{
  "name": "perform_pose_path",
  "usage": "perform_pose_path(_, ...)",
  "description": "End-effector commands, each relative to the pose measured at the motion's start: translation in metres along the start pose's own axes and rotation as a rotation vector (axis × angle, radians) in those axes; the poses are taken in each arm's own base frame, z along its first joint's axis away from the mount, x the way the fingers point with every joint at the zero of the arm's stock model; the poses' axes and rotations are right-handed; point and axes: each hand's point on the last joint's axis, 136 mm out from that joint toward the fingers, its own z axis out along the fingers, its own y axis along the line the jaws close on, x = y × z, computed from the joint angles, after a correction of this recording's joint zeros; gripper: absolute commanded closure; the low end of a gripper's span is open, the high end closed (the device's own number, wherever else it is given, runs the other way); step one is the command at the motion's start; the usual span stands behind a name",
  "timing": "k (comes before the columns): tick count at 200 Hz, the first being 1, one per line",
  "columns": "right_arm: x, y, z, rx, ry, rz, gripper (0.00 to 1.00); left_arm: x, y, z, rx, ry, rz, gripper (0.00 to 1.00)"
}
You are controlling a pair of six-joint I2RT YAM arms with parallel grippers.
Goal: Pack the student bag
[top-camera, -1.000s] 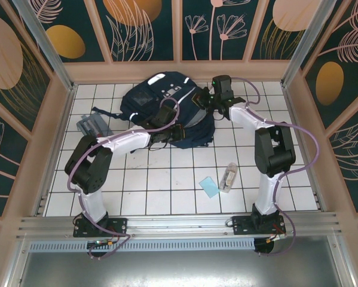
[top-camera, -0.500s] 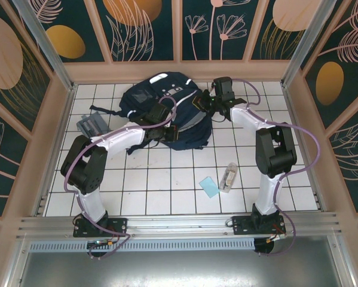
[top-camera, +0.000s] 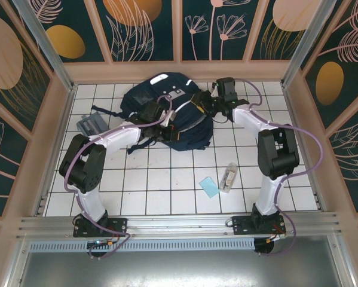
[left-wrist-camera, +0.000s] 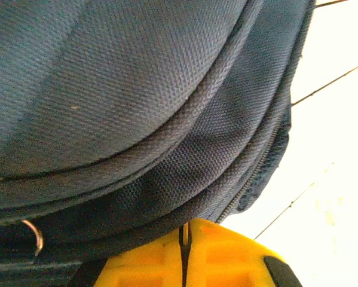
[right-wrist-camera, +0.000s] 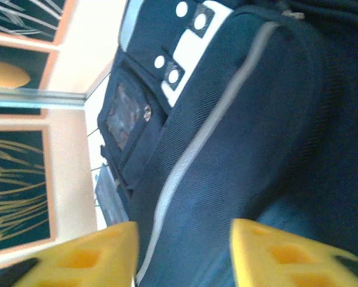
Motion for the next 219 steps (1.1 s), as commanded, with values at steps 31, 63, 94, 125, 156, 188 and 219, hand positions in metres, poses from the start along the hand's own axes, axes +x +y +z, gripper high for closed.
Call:
perform_pose_path(31,0.031,0.012,-0.044,-0.112,0.003,0.023,0.45,-0.031,-0.067,-0.015,0.289,-0.110,-0.019,1.00)
perform_pose_path(63,0.051,0.001,-0.045,-0.130,0.045,0.074,0.45,-0.038,-0.074,-0.016,0.314,-0.139,-0.031,1.00)
perform_pose_path(94,0.058,-0.005,-0.033,-0.139,0.070,0.103,0.45,-0.035,-0.080,-0.012,0.335,-0.134,-0.038,1.00)
perform_pose_path(125,0.059,0.000,-0.011,-0.166,0.096,0.108,0.44,-0.029,-0.093,-0.008,0.362,-0.114,-0.018,1.00)
perform_pose_path(156,0.055,0.007,0.016,-0.202,0.116,0.115,0.71,-0.021,-0.088,-0.004,0.327,-0.091,-0.009,1.00)
perform_pose_path(188,0.051,-0.003,0.014,-0.162,0.079,0.087,1.00,-0.009,-0.045,0.002,0.112,-0.061,0.001,0.89)
perform_pose_path(219,0.055,-0.005,0.011,-0.132,0.061,0.058,1.00,0.007,-0.005,0.014,-0.010,0.011,-0.024,0.95)
